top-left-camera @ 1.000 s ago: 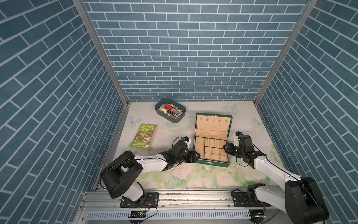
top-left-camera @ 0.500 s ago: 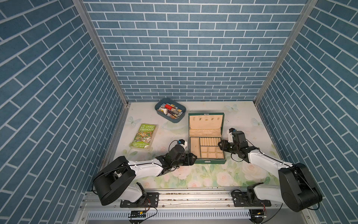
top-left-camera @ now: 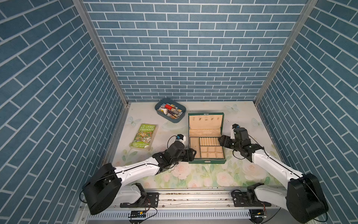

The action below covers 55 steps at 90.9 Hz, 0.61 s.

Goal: Put jewelry chain into jewelry box
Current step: Adjust the jewelry box at the center of the board.

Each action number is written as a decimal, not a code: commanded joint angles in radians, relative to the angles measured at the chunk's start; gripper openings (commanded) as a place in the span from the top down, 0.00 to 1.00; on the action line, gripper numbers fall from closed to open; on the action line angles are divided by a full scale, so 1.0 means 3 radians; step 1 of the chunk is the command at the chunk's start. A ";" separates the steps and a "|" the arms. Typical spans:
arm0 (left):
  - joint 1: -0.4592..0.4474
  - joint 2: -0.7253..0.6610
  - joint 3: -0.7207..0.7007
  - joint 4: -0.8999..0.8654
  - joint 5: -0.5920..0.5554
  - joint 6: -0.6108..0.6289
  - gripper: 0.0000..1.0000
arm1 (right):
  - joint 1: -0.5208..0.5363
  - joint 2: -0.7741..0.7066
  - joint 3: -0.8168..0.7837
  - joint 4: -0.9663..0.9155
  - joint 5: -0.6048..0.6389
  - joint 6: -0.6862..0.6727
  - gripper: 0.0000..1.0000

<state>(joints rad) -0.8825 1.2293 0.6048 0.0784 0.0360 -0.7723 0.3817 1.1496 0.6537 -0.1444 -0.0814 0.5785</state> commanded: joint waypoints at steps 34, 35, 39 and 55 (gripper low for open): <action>0.0572 0.0050 0.0934 -0.0672 -0.0725 0.0459 0.13 | 0.0449 -0.0243 -0.0154 0.1133 0.0244 0.0910 0.33; 0.0606 0.0078 0.0960 -0.0659 -0.0689 0.0453 0.13 | 0.0470 -0.0210 -0.0141 0.1155 0.0263 0.0938 0.33; 0.0767 0.0184 0.1033 -0.0590 -0.0518 0.0423 0.13 | 0.0560 -0.0089 -0.0063 0.1202 0.0326 0.0998 0.34; 0.1118 0.0294 0.1144 -0.0657 -0.0334 0.0332 0.13 | 0.0948 0.0356 0.0363 0.1134 0.0554 0.0746 0.36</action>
<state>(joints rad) -0.5842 1.3209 0.9245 -0.0891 -0.0956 -0.6693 0.6128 1.2030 0.6773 0.1368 0.0200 0.8082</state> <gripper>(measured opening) 0.871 0.645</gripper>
